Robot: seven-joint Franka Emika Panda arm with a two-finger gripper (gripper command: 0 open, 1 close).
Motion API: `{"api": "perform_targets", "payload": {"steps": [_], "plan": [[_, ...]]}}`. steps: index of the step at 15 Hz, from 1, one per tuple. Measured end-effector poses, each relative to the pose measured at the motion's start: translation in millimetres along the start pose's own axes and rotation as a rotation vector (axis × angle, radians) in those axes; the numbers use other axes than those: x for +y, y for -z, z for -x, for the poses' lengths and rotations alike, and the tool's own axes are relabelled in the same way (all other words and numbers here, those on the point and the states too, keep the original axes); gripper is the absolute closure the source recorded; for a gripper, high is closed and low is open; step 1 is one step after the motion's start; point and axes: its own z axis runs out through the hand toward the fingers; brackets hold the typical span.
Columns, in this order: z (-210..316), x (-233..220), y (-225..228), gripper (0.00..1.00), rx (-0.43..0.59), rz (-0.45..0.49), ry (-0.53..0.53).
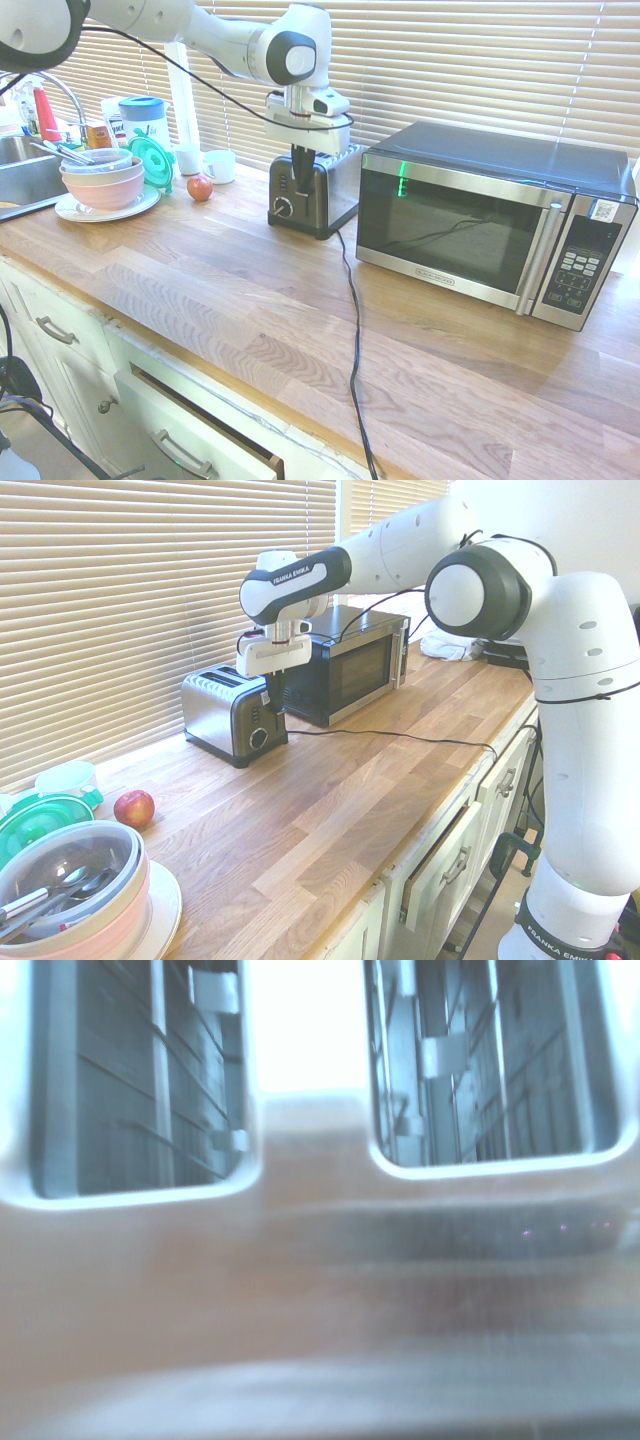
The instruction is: Press the toaster
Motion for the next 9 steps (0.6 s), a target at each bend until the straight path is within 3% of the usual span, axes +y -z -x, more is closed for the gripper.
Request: {"api": "perform_targets", "payload": {"steps": [9], "plan": [[-13.1, -6.8, -18.1, 1.00, 0.007, -0.008, -0.008]]}}
